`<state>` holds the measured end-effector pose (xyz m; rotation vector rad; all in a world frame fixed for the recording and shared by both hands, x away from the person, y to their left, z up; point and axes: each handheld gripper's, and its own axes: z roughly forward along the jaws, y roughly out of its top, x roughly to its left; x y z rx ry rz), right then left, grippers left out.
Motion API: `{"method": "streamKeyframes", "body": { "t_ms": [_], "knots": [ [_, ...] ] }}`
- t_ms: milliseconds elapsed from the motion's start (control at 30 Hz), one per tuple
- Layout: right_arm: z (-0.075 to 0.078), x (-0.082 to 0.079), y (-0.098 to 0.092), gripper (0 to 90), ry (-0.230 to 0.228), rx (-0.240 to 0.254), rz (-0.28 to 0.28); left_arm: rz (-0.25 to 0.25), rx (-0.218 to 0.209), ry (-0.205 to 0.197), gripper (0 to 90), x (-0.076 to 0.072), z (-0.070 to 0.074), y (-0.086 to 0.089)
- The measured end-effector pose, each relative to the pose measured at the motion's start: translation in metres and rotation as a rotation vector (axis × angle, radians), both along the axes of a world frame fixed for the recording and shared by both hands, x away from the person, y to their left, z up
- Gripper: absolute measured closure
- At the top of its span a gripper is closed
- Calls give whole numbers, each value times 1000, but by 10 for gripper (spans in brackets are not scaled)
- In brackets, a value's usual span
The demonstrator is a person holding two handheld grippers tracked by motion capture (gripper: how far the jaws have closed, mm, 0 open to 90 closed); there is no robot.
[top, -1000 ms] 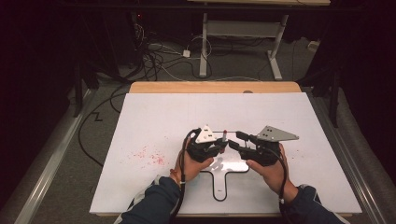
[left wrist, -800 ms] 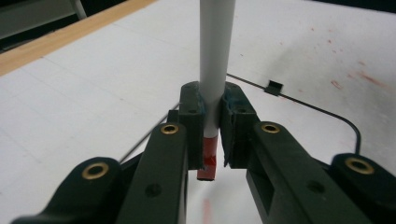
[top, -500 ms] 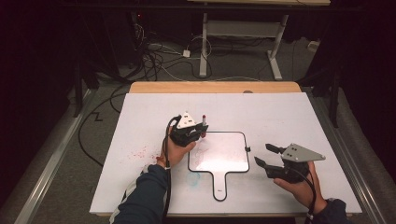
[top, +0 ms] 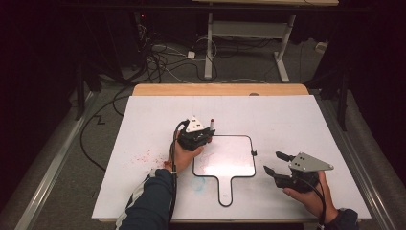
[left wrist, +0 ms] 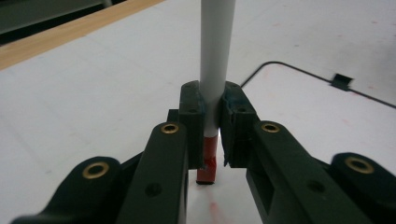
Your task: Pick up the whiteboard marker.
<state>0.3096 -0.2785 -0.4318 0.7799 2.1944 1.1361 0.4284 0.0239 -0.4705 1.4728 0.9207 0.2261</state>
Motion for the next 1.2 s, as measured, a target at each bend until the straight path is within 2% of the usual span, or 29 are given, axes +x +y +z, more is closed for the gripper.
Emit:
{"method": "streamKeyframes", "body": {
  "t_ms": [100, 167, 200, 233, 267, 300, 333, 433, 467, 500, 533, 567, 600, 633, 667, 700, 733, 833, 867, 900, 933, 967, 1067, 1100, 1167, 1200],
  "knots": [
    [0, 0, 1, 356, -6, -5, 4, -2, 34, -25, 789, -3, 0, -1],
    [0, 1, 1, 355, -6, -4, 2, 24, 47, -43, 789, -1, -1, 3],
    [-1, 1, 1, 354, -6, -7, 3, 93, -5, -50, 789, 3, -2, 2],
    [-1, 1, 1, 354, -5, -12, 1, 168, 32, -53, 789, 7, -4, 11],
    [-1, 1, 1, 354, -5, -12, 1, 168, 32, -53, 789, 7, -4, 11],
    [-1, 1, 1, 354, -7, -15, 4, 135, 76, -58, 789, 9, -5, 19],
    [-2, 1, 2, 354, -7, -17, 3, 129, 95, -61, 789, 10, -5, 22],
    [-2, 2, 3, 354, -14, -24, 6, 139, 59, -43, 789, 9, -4, 20],
    [-1, 2, 3, 354, -12, -22, 5, 158, -38, -14, 789, 5, -4, 13],
    [-1, 2, 3, 354, -12, -22, 5, 158, -38, -14, 789, 5, -4, 13],
    [-1, 2, 3, 353, -12, -23, 6, 177, -92, -5, 789, 3, -3, 6],
    [-1, 2, 3, 352, -12, -25, 9, 175, -136, 10, 789, -2, -2, -3],
    [-1, 2, 4, 349, -13, -24, 12, 175, -136, 10, 790, -2, -2, -3],
    [-1, 2, 4, 348, -14, -21, 15, 110, -102, -5, 789, -5, -2, -6],
    [-1, 2, 4, 348, -14, -21, 15, 67, -74, -27, 789, -7, -2, -7],
    [-1, 1, 4, 348, -15, -25, 15, 51, -33, -26, 790, -9, -2, -8],
    [-1, 1, 4, 346, -19, -23, 17, 26, 32, -37, 789, -9, -3, -4],
    [-1, 1, 3, 342, -21, -26, 10, 54, 6, -47, 790, -5, -3, -1],
    [-1, 1, 3, 342, -21, -26, 10, 68, 26, -59, 790, -3, -3, 4],
    [-1, 1, 2, 342, -23, -26, 11, 112, -16, -52, 789, -1, -3, 5],
    [0, 1, 2, 342, -23, -24, 9, 131, -31, -46, 789, 2, -3, 8],
    [0, 2, 1, 342, -24, -24, 7, 176, -31, -30, 789, 4, -4, 13],
    [0, 2, 1, 340, -26, -26, 6, 190, -99, -10, 789, 5, -3, 13],
    [0, 2, 1, 339, -27, -25, 8, 198, -105, 0, 789, 3, -3, 11],
    [0, 2, 1, 339, -28, -26, 9, 168, -129, 15, 789, -2, -2, 6],
    [0, 2, 2, 338, -29, -27, 11, 138, -118, 8, 789, -6, -2, 3]
  ]
}}
